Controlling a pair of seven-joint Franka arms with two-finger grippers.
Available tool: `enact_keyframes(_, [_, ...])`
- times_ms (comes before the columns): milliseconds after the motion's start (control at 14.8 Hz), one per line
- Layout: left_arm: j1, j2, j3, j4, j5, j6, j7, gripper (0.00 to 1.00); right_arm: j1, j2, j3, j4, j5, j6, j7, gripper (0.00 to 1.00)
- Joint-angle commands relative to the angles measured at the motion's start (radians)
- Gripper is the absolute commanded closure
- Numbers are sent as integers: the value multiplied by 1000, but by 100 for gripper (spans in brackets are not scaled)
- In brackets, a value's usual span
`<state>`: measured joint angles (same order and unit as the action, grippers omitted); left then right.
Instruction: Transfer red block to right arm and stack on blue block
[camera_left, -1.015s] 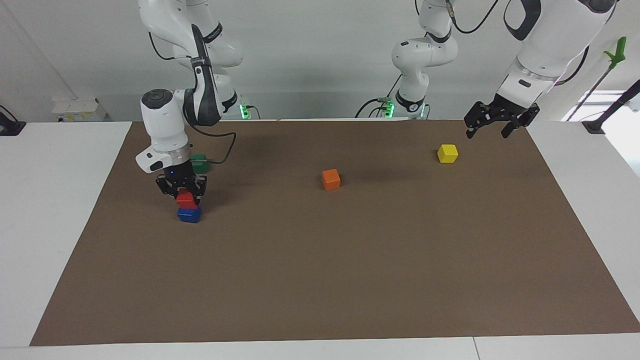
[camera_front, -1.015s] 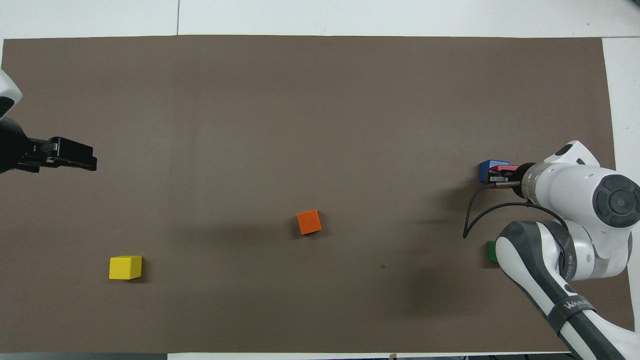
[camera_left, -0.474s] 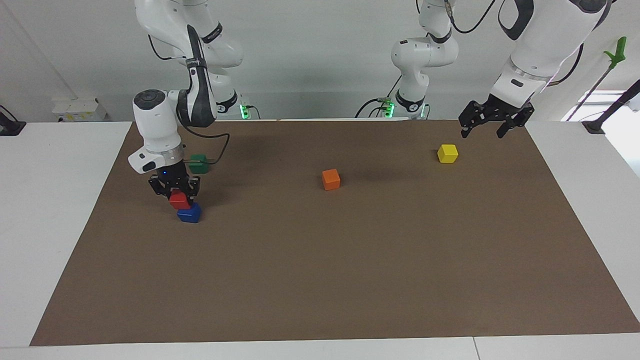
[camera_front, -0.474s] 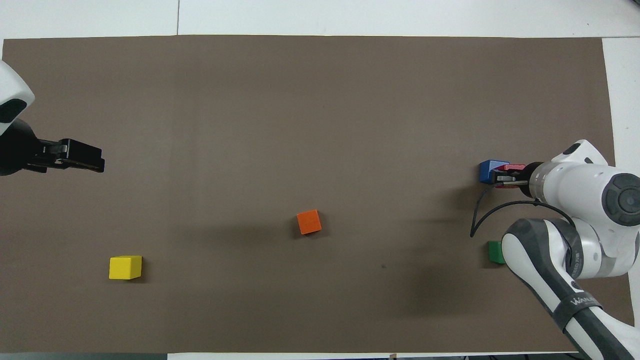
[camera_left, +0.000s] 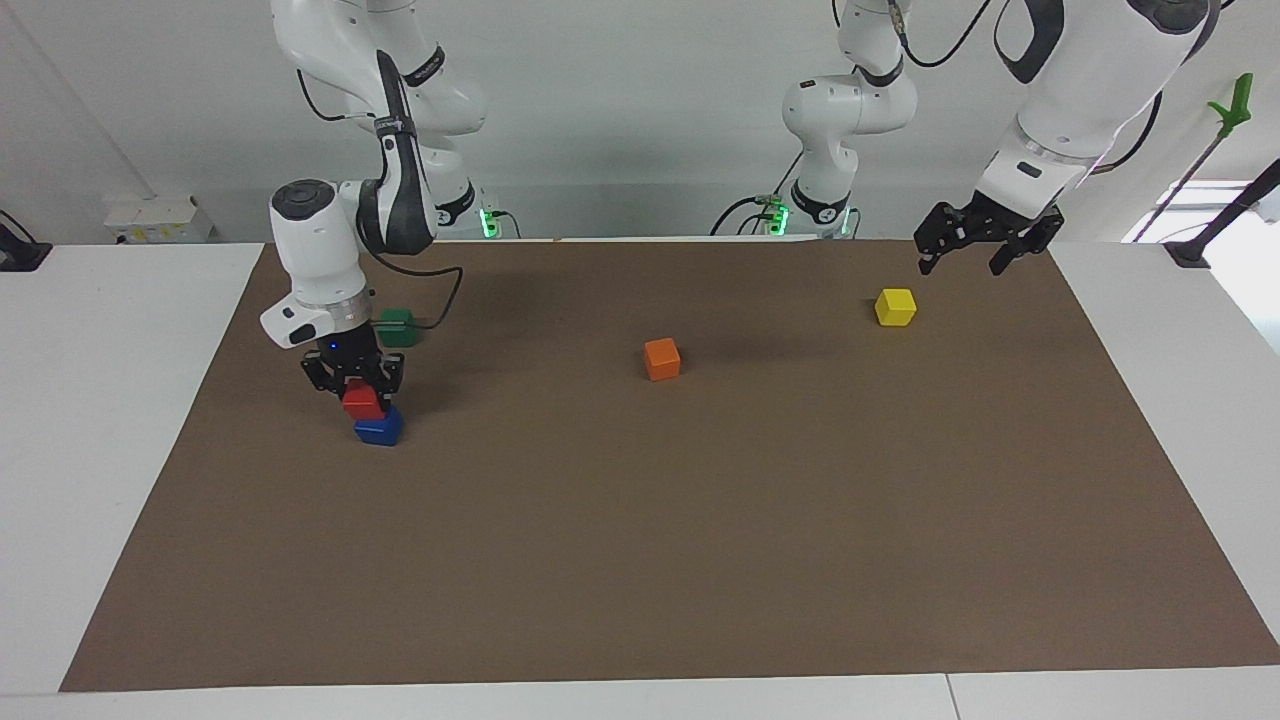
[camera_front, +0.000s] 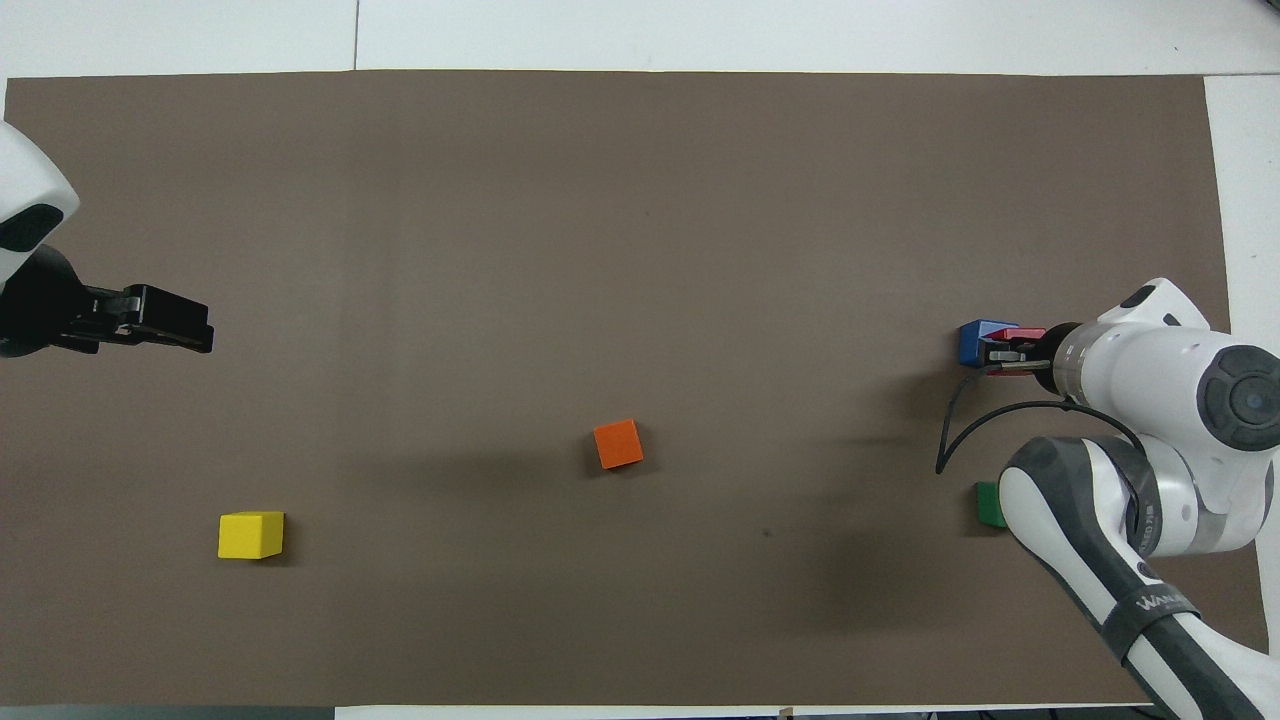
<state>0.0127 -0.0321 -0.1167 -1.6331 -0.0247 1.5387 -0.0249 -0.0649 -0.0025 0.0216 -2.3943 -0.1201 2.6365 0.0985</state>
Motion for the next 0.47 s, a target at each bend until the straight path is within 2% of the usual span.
enact_keyframes(0, [-19,-26,11,-37,25,6,-17,0,-9,12,4,1,-24,16,44,99])
enact_keyframes(68, [-19,-26,11,-37,25,6,-12,0,-9,12,6,1,-24,16,53,79])
enact_keyframes(135, [-17,-26,11,-36,25,8,-12,0,-9,12,6,1,-24,16,55,39])
enact_keyframes(203, [-17,-26,11,-36,25,5,-10,0,-10,12,6,1,-23,17,62,11])
enact_keyframes(271, [-13,-26,11,-36,25,1,-18,0,-9,12,4,1,-23,16,64,0])
enact_keyframes(406, [-8,-28,12,-36,25,-9,-16,0,-9,12,4,3,-23,16,64,0])
